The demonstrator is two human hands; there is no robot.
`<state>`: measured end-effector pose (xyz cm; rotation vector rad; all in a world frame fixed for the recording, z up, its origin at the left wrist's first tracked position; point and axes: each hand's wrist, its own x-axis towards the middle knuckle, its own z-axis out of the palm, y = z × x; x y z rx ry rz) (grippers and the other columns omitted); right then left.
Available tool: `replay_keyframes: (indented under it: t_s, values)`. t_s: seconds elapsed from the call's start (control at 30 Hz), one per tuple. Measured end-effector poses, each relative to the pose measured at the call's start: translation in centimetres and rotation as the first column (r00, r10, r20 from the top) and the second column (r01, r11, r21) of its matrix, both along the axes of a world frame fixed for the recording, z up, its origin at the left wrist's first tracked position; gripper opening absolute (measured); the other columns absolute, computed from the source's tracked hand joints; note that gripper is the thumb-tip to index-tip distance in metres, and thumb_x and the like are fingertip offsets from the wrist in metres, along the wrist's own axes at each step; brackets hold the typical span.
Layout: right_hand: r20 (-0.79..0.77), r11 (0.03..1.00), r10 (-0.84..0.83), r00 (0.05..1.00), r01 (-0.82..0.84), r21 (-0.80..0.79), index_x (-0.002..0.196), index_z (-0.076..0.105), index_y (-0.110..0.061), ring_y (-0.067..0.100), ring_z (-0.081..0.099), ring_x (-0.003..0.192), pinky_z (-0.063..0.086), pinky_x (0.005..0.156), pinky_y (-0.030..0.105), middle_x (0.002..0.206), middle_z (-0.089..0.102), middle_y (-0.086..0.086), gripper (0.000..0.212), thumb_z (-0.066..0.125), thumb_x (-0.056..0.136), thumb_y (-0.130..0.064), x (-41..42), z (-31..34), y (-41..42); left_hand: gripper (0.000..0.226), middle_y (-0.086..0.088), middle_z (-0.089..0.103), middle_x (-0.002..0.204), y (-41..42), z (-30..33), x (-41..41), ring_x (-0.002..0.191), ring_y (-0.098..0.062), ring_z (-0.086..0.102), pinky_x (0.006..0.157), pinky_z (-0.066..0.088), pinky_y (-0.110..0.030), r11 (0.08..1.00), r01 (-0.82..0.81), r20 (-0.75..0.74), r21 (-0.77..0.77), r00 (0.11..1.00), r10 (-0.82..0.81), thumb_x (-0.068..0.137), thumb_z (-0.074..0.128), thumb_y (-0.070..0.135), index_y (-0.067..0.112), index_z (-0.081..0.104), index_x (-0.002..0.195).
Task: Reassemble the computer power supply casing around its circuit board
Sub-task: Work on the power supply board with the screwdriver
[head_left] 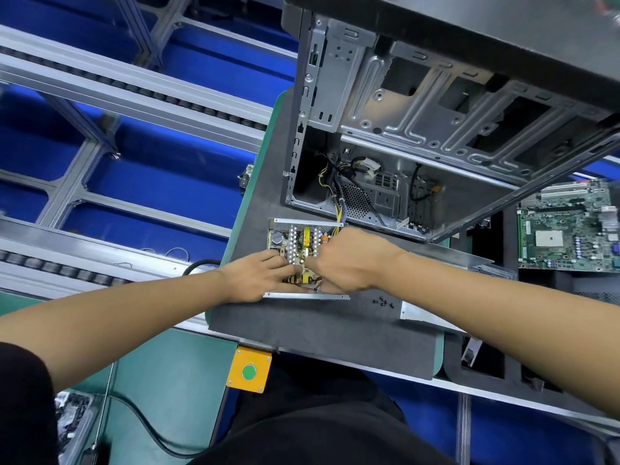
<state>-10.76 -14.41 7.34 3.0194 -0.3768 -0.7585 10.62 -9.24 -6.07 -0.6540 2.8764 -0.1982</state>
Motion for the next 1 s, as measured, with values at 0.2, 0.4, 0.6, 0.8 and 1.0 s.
replay_keyframes:
  t_s: [0.2,0.4,0.6,0.8,1.0]
  values:
    - [-0.06,0.999,-0.005,0.998,0.008,0.047,0.128,0.032,-0.018,0.024,0.04,0.051,0.026,0.045,0.033,0.089,0.047,0.006,0.048,0.058,0.088,-0.024,-0.1,0.3,0.1,0.074,-0.006,0.056,0.117,0.2,0.1,0.1,0.092,-0.026,0.054,0.085,0.04,-0.037,1.0,-0.013,0.044,0.027,0.999,0.011,0.078,0.039,0.01,0.033,0.04,0.149]
    - [-0.015,0.985,0.15,0.989,-0.151,-0.08,0.139,0.044,-0.018,0.028,0.053,0.061,0.019,0.043,0.032,0.092,0.063,0.004,0.038,0.045,0.101,-0.027,0.2,0.6,0.1,0.077,-0.006,0.06,0.121,0.0,0.0,0.0,0.091,-0.025,0.05,0.085,0.039,-0.036,0.999,-0.022,0.071,0.048,0.997,0.019,0.075,0.035,0.012,0.033,0.033,0.149]
    - [-0.001,0.997,0.068,0.998,-0.068,-0.02,0.127,0.033,-0.019,0.023,0.039,0.049,0.019,0.043,0.031,0.079,0.053,0.003,0.037,0.046,0.094,-0.033,0.1,0.9,0.0,0.076,-0.006,0.057,0.118,0.0,-0.3,0.1,0.094,-0.025,0.054,0.085,0.042,-0.037,0.999,0.01,0.026,0.033,1.0,-0.011,0.076,0.048,0.013,0.033,0.039,0.149]
    - [0.042,0.993,0.119,0.992,-0.119,0.003,0.129,0.021,-0.025,0.029,0.051,0.06,0.015,0.044,0.031,0.084,0.059,0.005,0.044,0.051,0.097,-0.024,0.0,0.8,-0.3,0.075,-0.007,0.057,0.118,-0.1,-0.5,0.1,0.091,-0.025,0.05,0.084,0.037,-0.037,0.999,-0.014,0.035,0.048,0.999,0.013,0.076,0.031,0.013,0.032,0.035,0.149]
    - [0.012,0.993,0.118,0.993,-0.118,-0.016,0.136,0.038,-0.02,0.029,0.049,0.055,0.018,0.043,0.032,0.09,0.052,0.006,0.041,0.041,0.099,-0.038,0.0,0.5,0.5,0.074,-0.006,0.045,0.116,0.0,-0.5,0.1,0.09,-0.026,0.052,0.083,0.038,-0.038,0.999,0.0,-0.006,0.049,1.0,0.0,0.073,0.038,0.014,0.031,0.037,0.146]
